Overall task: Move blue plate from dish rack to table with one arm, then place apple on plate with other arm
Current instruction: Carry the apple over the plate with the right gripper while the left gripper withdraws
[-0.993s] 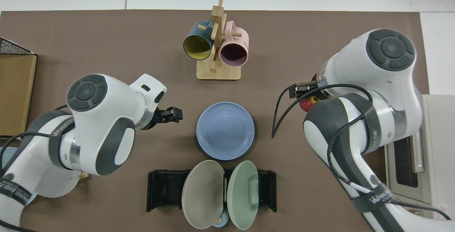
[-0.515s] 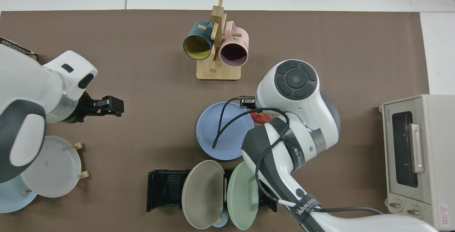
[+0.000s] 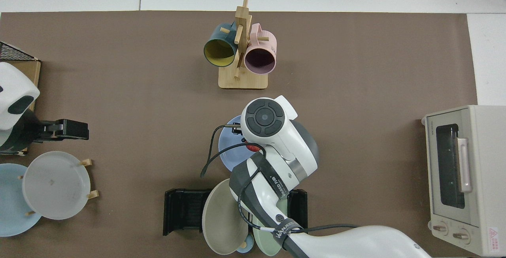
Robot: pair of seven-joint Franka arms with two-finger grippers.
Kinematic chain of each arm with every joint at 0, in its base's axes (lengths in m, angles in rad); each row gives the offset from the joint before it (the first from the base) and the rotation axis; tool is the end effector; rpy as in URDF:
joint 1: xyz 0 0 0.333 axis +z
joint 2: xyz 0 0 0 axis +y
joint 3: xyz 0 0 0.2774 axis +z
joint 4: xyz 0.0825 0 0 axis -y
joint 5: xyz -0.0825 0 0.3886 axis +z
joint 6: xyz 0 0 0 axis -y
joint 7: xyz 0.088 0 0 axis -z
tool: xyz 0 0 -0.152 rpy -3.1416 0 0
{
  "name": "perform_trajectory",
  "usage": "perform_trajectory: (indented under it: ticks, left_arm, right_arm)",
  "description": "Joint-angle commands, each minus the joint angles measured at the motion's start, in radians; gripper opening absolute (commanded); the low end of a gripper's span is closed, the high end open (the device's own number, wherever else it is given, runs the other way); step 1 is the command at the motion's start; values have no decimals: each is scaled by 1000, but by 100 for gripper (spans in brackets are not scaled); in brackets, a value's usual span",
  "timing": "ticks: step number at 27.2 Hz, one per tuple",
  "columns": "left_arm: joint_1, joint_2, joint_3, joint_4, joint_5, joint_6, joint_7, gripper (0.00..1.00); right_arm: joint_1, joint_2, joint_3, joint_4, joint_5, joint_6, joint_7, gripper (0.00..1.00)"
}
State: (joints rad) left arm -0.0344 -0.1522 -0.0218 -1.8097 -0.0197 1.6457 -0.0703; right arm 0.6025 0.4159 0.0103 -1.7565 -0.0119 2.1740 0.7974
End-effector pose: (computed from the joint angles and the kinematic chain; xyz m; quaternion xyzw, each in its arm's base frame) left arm 0.5190 -0.0325 0.5152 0.9999 0.0080 -0.0064 0.0078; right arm 0.5265 0.3688 0.2497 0.9960 -0.0893 0.0024 0.0016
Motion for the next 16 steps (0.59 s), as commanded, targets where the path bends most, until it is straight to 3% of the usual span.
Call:
perform_trajectory:
  ticks: [1,4,5,6,7,8,11,16]
  left_arm:
    - [5,126,8,160,20,-49,41,100]
    - [14,233,8,312,18,-128,81,100]
    - [16,252,8,338,20,-138,87,100]
    - [18,255,6,346,21,-136,92,100]
    - [21,252,6,345,23,-132,96,100]
    - [27,247,0,339,24,-130,107,100]
    - [30,231,-4,313,23,-123,130,100]
    - [30,215,-6,291,23,-123,132,100]
  right_arm:
    - [34,32,-4,-18,12,49,74,0]
    - [33,30,-4,-63,12,92,75,0]
    - [33,30,-4,-67,12,95,75,7]
    - [30,30,-4,-67,13,90,75,31]
    - [25,30,-4,-61,19,78,75,75]
    - [25,30,-4,-52,21,67,72,100]
    - [22,23,-9,-22,18,20,53,100]
    - [-16,6,-13,78,18,-156,-6,100]
